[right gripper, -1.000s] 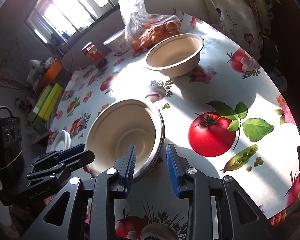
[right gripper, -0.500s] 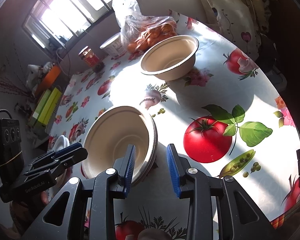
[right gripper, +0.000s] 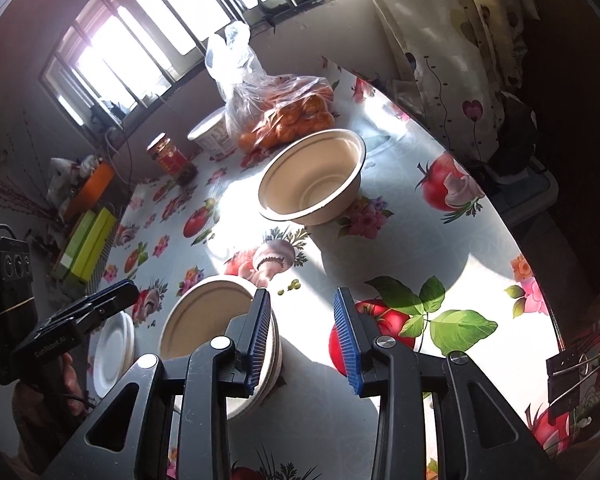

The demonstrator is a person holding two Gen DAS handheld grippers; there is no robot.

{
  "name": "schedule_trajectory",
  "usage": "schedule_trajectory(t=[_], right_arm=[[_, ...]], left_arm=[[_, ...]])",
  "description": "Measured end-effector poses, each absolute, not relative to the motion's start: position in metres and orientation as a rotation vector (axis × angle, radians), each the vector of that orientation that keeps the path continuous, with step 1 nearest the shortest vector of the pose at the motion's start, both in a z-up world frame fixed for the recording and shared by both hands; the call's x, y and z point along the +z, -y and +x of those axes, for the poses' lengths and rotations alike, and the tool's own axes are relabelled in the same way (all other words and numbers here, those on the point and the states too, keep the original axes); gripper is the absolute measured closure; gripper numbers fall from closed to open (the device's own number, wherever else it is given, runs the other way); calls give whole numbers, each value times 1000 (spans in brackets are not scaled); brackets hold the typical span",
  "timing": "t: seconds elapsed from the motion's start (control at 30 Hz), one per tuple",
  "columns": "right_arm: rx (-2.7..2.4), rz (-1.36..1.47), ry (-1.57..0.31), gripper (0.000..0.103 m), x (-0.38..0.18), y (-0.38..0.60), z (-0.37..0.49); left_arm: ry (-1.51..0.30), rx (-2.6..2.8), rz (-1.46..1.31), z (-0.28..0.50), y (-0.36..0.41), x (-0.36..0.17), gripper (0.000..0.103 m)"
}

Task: Organize plates and bowls

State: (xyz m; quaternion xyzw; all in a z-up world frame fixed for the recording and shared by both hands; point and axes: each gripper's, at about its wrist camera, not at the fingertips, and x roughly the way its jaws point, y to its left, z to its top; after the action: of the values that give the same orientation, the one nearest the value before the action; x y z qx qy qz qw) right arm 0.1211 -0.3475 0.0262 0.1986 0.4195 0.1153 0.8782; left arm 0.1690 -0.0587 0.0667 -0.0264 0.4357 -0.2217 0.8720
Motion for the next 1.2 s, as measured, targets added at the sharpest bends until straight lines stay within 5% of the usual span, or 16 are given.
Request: schedule_trajectory(t=[1.2], right_arm=[[278, 438, -900, 71, 15, 389, 217]], left_arm=[[-1044, -656, -17, 315, 115, 34, 64]])
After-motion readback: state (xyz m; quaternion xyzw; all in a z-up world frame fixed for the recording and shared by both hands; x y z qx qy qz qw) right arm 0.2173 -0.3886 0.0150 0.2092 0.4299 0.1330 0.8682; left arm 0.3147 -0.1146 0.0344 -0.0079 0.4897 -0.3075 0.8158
